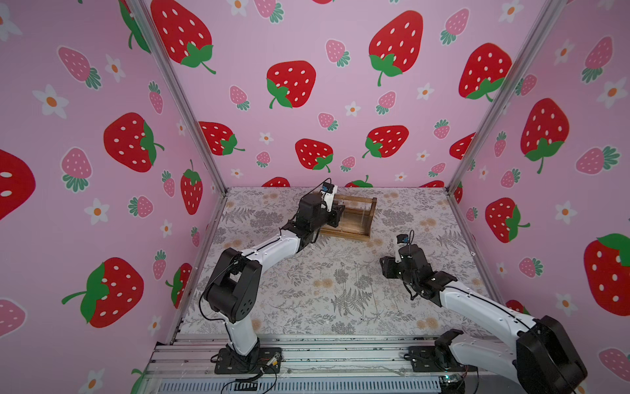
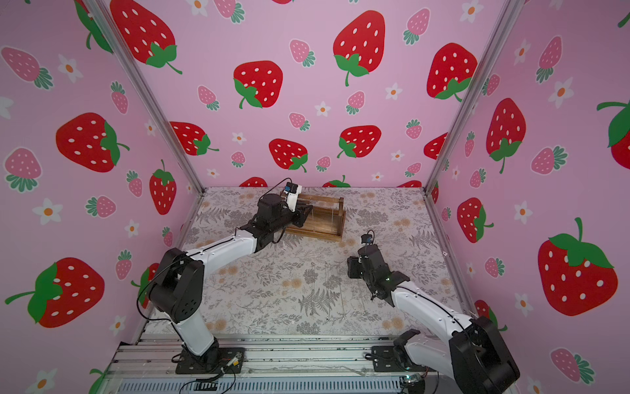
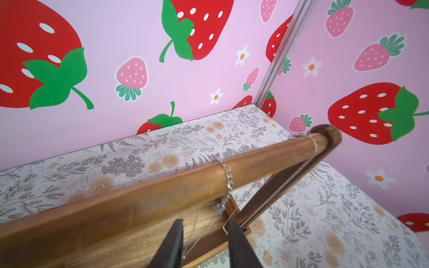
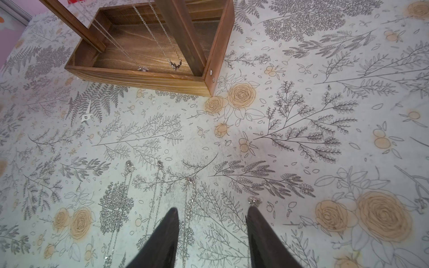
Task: Take the necklace off the jewelry display stand
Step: Take off the necklace from the stand.
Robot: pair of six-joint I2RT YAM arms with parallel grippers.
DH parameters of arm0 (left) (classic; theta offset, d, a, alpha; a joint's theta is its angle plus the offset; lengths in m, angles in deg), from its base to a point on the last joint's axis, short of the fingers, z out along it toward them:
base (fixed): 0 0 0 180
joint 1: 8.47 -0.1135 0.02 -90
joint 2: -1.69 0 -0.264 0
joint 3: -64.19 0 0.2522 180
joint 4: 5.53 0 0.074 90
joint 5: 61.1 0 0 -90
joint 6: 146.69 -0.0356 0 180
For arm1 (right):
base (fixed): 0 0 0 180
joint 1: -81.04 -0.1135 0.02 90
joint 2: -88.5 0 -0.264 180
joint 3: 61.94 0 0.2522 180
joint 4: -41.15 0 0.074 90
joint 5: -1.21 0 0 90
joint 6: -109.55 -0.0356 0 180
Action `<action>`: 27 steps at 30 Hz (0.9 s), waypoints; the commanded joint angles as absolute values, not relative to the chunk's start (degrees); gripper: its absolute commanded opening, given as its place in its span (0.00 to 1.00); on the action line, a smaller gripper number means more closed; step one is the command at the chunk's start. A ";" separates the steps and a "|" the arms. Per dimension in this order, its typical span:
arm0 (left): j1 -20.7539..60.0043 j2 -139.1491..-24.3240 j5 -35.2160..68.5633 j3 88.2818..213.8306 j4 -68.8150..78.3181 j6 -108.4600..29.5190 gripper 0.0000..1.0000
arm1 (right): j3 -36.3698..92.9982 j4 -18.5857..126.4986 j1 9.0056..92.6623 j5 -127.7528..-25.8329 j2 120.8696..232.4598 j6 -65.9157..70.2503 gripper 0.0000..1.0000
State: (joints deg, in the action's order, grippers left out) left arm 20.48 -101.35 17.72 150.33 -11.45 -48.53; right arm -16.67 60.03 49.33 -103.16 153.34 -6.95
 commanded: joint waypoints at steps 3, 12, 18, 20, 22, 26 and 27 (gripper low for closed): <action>20.13 -103.63 16.64 155.65 -9.89 -48.37 0.33 | -17.54 58.93 49.66 -101.62 150.40 -8.66 0.49; 20.18 -105.08 16.04 157.86 -9.27 -47.38 0.33 | -17.62 59.21 49.66 -101.77 149.14 -8.76 0.49; 20.26 -105.34 15.63 158.17 -8.82 -47.14 0.23 | -17.51 59.30 49.66 -102.37 149.69 -8.66 0.49; 20.31 -105.29 15.36 158.04 -8.74 -47.03 0.21 | -17.34 59.30 49.66 -102.30 150.01 -8.67 0.48; 20.40 -105.03 15.20 157.77 -8.55 -47.02 0.20 | -17.15 59.31 49.66 -102.26 150.50 -8.66 0.48; 20.35 -103.92 15.47 156.56 -8.71 -47.17 0.16 | -17.00 59.30 49.66 -102.31 151.01 -8.57 0.48; 20.31 -103.63 15.48 156.31 -8.64 -47.19 0.16 | -16.98 59.30 49.66 -102.18 151.07 -8.57 0.48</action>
